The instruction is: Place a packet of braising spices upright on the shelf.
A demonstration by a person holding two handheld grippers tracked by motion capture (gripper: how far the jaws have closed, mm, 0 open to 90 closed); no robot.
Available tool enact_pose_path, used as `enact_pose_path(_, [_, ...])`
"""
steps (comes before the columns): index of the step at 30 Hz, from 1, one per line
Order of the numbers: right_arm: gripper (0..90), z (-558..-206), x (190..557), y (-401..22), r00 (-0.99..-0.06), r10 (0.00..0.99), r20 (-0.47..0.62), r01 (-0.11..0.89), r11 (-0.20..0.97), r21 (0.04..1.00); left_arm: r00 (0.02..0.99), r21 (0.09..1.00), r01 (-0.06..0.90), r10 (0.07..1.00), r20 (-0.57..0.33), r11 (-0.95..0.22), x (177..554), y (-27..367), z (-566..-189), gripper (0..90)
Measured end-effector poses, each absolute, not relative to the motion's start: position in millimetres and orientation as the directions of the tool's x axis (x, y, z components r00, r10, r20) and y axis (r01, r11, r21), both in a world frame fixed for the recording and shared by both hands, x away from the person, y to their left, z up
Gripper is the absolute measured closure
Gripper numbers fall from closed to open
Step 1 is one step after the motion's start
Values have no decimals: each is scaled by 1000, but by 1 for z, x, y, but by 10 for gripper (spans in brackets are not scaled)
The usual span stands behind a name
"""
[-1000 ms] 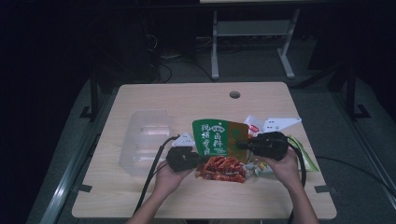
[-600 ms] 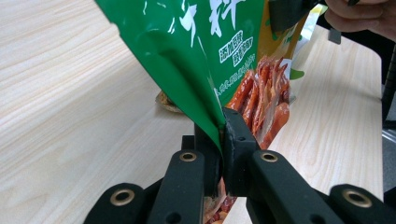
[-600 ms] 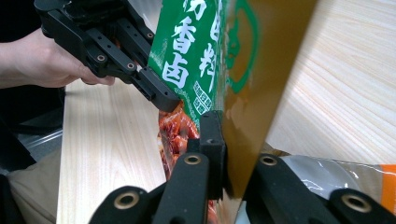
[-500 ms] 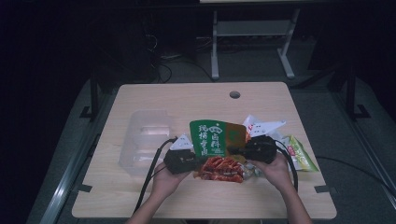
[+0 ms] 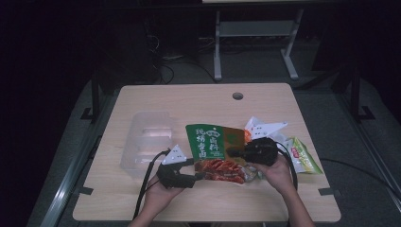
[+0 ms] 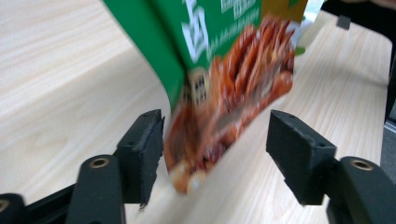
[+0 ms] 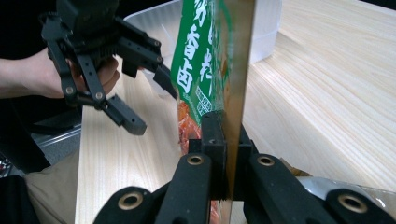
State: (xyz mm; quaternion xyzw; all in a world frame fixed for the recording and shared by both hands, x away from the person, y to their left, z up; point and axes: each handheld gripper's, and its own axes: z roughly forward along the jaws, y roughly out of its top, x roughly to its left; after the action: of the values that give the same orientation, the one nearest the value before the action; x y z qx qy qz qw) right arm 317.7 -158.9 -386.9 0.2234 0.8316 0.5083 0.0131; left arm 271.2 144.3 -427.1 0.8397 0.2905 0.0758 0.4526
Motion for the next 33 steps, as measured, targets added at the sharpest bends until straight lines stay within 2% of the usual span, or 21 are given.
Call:
enact_pose_path(4, [890, -383, 316, -157, -901, 386, 197, 351, 385, 854, 825, 807, 406, 553, -121, -429, 264, 148, -429, 322])
enact_pose_path(10, [891, -377, 316, -150, -899, 390, 200, 354, 376, 856, 864, 790, 347, 500, -60, -505, 250, 156, -430, 264])
enact_pose_path(17, [892, -368, 315, -150, -901, 396, 177, 335, 374, 865, 879, 818, 327, 471, -79, -474, 241, 166, -431, 232])
enact_pose_path(24, [893, -357, 319, -143, -902, 395, 177, 325, 347, 880, 886, 828, 304, 460, -64, -471, 239, 168, -427, 223])
enact_pose_path(29, [892, -348, 324, -135, -905, 397, 153, 311, 372, 874, 886, 826, 303, 460, -61, -475, 238, 166, -429, 225])
enact_pose_path(33, [892, -343, 327, -130, -900, 412, 138, 312, 392, 866, 890, 828, 274, 455, -27, -489, 235, 165, -427, 237])
